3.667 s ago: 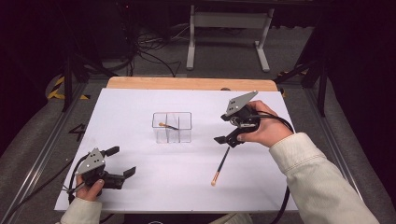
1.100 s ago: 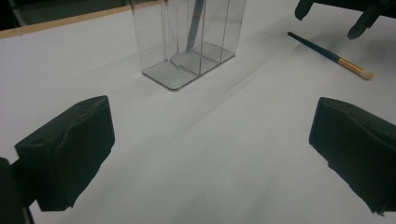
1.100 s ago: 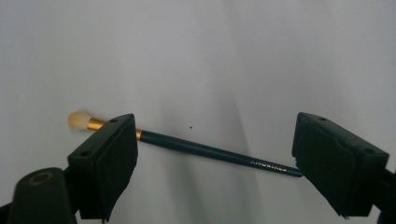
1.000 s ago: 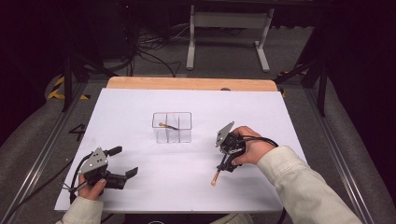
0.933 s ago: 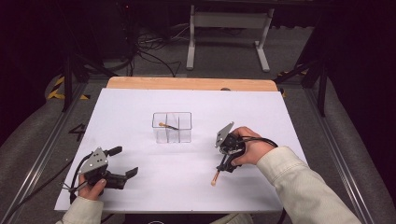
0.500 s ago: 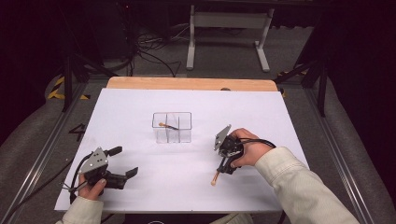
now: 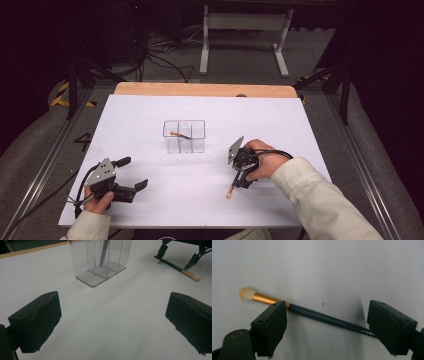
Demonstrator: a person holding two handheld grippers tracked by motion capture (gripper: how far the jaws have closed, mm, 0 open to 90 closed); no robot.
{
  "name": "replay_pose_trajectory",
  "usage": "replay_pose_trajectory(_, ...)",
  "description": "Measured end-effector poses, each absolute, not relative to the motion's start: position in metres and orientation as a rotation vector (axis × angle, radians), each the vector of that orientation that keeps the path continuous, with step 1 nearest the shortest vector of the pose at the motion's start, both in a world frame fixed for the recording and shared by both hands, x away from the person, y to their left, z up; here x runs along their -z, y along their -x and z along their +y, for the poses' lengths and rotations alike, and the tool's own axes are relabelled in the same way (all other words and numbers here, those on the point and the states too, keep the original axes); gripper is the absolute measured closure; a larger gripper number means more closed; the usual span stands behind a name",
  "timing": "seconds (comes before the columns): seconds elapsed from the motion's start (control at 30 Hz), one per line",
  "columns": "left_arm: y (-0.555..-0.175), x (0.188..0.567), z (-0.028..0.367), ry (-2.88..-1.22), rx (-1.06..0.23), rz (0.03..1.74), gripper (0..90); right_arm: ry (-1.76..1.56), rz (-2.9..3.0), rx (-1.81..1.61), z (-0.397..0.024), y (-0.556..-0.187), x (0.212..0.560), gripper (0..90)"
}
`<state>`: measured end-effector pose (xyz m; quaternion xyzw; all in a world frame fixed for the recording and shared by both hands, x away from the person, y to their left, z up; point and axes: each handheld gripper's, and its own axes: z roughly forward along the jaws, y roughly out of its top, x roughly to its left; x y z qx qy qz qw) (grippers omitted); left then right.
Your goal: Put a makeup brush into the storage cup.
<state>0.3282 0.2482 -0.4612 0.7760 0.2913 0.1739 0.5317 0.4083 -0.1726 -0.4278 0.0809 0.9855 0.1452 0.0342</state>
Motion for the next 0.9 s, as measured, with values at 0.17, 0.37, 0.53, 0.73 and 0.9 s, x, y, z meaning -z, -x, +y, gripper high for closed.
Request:
replay_pose_trajectory(0.17, -0.3281, 0.4611, 0.2483, -1.851, -0.416, 0.696, 0.8, -0.252, 3.036, -0.440, -0.1720, -0.4081, 0.4285, 17.4)
replay_pose_trajectory(0.37, -0.3282, 0.4612, 0.2482, -1.852, -0.415, 0.695, 0.8, -0.260, 3.054, -0.425, -0.1738, -0.4085, 0.4285, 21.9)
replay_pose_trajectory(0.53, -0.3282, 0.4613, 0.2480, -1.852, -0.414, 0.696, 0.9, -0.259, 3.083, -0.405, -0.1738, -0.4076, 0.4274, 26.6)
replay_pose_trajectory(0.73, -0.3281, 0.4613, 0.2480, -1.852, -0.414, 0.695, 0.8, -0.208, 3.073, -0.365, -0.1727, -0.4074, 0.4267, 31.2)
replay_pose_trajectory(0.9, -0.3282, 0.4613, 0.2481, -1.852, -0.413, 0.695, 0.8, -0.188, 3.083, -0.312, -0.1703, -0.4050, 0.4228, 52.3)
